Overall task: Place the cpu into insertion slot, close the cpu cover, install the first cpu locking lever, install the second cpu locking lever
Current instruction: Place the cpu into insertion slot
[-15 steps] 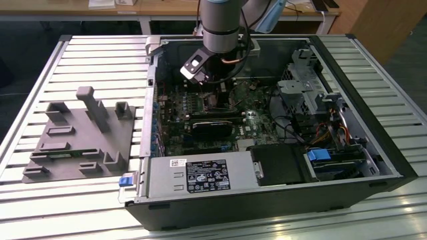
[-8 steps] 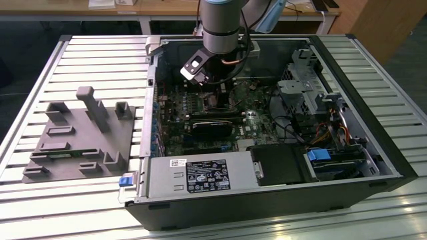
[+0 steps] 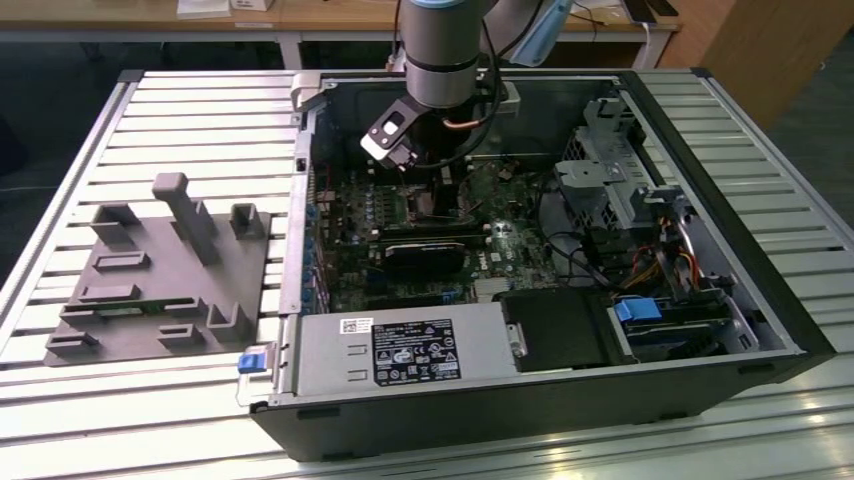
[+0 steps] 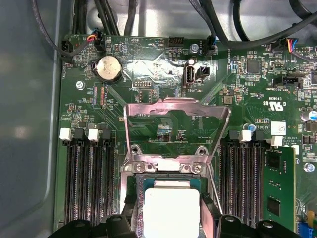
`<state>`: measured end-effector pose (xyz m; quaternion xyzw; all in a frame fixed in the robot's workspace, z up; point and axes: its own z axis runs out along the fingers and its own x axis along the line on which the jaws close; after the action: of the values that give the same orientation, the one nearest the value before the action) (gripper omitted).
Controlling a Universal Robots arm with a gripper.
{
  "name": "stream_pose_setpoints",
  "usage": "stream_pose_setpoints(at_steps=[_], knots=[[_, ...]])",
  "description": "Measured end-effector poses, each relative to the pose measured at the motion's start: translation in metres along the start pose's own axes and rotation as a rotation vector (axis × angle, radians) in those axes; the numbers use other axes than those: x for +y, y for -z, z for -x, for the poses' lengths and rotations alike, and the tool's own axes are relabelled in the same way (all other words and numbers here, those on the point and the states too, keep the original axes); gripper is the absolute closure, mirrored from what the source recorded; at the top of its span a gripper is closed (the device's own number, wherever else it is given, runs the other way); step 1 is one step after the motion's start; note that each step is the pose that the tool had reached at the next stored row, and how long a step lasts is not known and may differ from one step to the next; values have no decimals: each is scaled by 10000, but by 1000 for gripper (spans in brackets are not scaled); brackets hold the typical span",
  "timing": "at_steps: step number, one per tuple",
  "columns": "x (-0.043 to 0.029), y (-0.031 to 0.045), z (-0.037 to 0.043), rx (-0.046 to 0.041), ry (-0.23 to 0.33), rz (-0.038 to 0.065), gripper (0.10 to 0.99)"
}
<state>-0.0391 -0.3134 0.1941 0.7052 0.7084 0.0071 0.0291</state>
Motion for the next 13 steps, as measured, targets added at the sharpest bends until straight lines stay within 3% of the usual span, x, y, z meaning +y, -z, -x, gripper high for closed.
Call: stream_pose_setpoints(at_steps=[13], knots=[[1, -2, -16, 23, 0, 0, 475]])
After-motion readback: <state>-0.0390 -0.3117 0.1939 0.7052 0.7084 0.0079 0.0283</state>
